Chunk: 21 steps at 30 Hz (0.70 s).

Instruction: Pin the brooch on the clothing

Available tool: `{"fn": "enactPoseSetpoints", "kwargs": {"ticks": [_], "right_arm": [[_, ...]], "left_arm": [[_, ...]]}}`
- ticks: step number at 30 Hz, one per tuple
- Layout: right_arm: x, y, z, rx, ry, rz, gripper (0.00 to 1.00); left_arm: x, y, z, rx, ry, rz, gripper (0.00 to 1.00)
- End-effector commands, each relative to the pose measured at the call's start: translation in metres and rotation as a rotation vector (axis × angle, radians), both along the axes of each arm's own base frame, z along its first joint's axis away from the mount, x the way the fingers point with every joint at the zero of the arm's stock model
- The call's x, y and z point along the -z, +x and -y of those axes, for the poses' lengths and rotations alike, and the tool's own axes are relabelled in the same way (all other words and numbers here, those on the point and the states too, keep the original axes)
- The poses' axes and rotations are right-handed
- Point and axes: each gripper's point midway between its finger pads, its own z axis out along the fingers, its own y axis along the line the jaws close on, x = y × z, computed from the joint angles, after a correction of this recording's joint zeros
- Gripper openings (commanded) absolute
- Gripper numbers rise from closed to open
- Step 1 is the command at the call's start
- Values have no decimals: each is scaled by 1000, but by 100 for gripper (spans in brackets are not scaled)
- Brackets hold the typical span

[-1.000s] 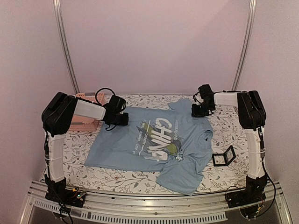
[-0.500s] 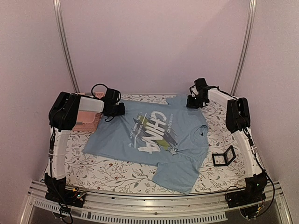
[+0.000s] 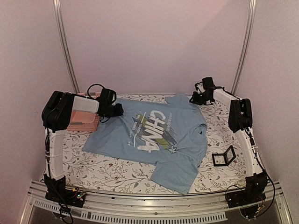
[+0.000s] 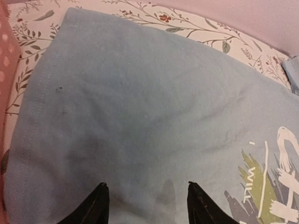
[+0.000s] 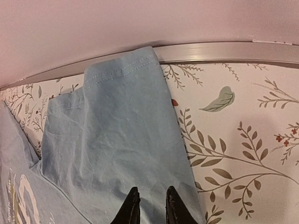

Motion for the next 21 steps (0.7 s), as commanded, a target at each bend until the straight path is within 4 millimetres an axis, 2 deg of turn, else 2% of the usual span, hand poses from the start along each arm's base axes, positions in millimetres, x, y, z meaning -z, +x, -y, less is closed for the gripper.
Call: {"fn": "enactPoseSetpoints", "kwargs": {"ticks": [1, 2, 3, 4, 5, 6, 7, 8, 10, 11, 14, 15, 18, 19, 21], "right_arm": [[-102, -13, -26, -92, 20, 158, 21], [-114, -25, -31, -109, -1, 165, 21], [-114, -38, -37, -128, -29, 157, 22], [-132, -55, -42, -138, -50, 167, 22], [-127, -72, -48, -154, -80, 141, 23], [-130, -93, -54, -168, -103, 124, 23], [-119, -115, -61, -185, -125, 86, 21], [-130, -139, -70, -210, -130, 90, 19], [-116, -191, -90, -269, -158, 41, 15], [-121, -217, -97, -294, -177, 38, 14], [-95, -291, -114, -351, -255, -48, 12], [-93, -315, -119, -374, -265, -60, 10], [-72, -378, -130, -410, -279, -131, 4], [-62, -402, -135, -433, -296, -160, 3], [-47, -437, -138, -454, -329, -213, 0]], "left_arm": [[-65, -21, 7, 53, 0, 89, 57], [-70, -32, 9, 53, -3, 90, 57], [-75, -44, 11, 44, -14, 93, 57], [-75, -59, 13, 39, -30, 80, 57], [-77, -72, 15, 28, -51, 80, 57], [-80, -85, 17, 14, -73, 86, 56], [-79, -100, 16, -5, -84, 77, 56], [-79, -114, 15, -25, -94, 74, 56], [-67, -147, 11, -43, -93, 40, 55], [-66, -159, 8, -64, -97, 27, 55], [-47, -202, -13, -143, -93, -66, 55], [-40, -215, -21, -173, -106, -86, 55], [-29, -243, -45, -285, -140, -100, 54], [-27, -249, -52, -315, -144, -96, 54], [-22, -255, -59, -341, -137, -103, 53]]}}
